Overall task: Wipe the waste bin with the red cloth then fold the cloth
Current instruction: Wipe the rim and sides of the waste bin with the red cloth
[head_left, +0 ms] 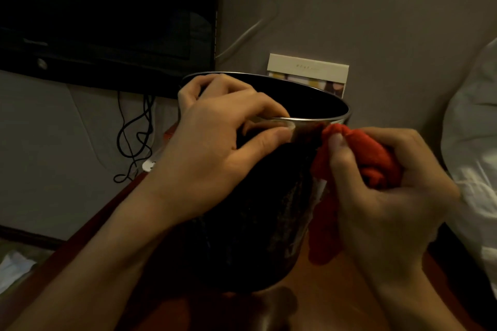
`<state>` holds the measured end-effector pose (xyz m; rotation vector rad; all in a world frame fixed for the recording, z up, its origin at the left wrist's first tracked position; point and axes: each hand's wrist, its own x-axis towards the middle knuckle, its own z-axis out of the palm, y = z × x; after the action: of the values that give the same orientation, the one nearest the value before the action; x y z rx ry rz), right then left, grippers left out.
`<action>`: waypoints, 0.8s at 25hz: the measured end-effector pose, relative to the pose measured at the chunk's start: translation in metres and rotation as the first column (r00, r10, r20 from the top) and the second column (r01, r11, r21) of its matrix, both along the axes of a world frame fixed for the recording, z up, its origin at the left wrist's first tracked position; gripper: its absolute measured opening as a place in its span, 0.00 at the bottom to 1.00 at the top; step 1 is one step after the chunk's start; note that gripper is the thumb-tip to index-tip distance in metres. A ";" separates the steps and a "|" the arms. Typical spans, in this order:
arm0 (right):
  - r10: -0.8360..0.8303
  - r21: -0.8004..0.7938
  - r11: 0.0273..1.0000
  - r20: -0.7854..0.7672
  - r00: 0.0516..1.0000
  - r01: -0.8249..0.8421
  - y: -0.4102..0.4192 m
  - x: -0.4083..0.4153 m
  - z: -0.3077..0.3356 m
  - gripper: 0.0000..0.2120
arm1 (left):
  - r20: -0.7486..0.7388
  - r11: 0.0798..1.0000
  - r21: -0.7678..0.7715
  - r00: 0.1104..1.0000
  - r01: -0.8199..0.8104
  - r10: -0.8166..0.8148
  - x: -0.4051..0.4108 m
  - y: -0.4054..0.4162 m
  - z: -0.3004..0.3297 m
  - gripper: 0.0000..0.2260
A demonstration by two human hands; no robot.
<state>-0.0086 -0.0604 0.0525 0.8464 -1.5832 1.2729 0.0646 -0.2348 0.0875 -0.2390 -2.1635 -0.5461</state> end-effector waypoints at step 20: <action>0.013 0.201 0.979 -0.120 0.993 0.012 -0.021 0.009 -0.033 0.06 | -0.002 0.999 0.032 1.000 0.022 -0.022 0.001 -0.011 0.001 0.07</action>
<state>-0.0001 -0.0814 0.0190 1.0306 -1.6330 1.0526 0.0660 -0.2456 0.0888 -0.2459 -2.1516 -0.5919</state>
